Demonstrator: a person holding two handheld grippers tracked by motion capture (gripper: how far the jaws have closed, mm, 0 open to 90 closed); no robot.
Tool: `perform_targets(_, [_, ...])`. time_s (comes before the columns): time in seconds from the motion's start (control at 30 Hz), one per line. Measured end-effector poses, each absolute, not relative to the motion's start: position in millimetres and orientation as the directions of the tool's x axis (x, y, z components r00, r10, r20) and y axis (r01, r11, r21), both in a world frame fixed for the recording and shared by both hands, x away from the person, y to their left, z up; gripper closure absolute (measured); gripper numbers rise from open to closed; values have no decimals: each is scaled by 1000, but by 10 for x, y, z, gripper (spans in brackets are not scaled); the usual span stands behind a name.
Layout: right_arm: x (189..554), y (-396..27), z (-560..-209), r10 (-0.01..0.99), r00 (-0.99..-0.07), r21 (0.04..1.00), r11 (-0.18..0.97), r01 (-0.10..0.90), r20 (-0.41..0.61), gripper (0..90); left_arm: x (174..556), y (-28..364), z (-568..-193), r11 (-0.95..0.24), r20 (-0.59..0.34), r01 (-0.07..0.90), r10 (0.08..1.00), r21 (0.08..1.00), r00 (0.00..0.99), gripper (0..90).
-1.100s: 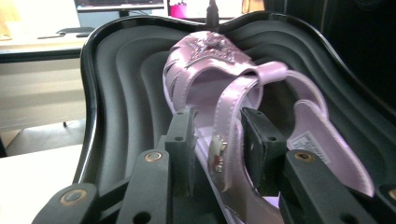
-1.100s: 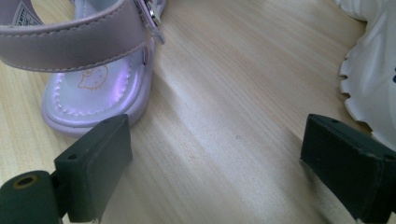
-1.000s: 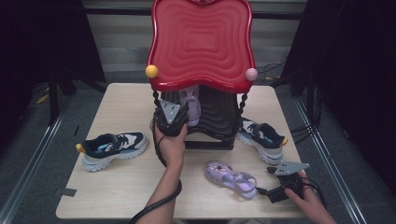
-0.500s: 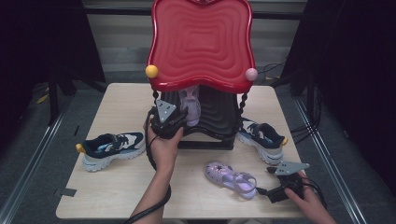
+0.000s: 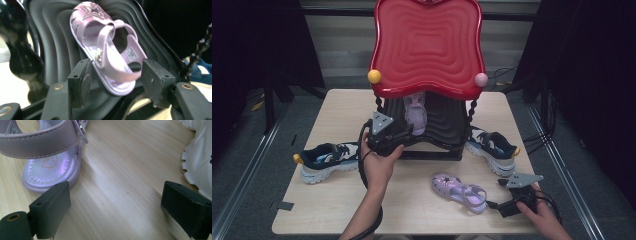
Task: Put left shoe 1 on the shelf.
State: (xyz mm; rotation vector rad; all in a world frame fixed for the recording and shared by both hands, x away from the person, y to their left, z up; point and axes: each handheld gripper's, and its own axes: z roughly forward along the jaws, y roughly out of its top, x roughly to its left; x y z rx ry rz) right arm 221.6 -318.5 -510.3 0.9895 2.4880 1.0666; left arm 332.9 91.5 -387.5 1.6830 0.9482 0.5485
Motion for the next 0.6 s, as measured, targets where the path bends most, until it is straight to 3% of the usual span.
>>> perform_targets(0.23, [2217, -3185, -5103, 678, -735, 717, 499, 488, 29, 75, 3219, 983, -3973, -149, -101, 339, 779, 929, 619, 328])
perform_targets(0.6, [2214, -3184, -5102, 680, -733, 716, 497, 490, 30, 75, 3072, 1216, -4193, -201, -108, 377, 746, 904, 657, 296])
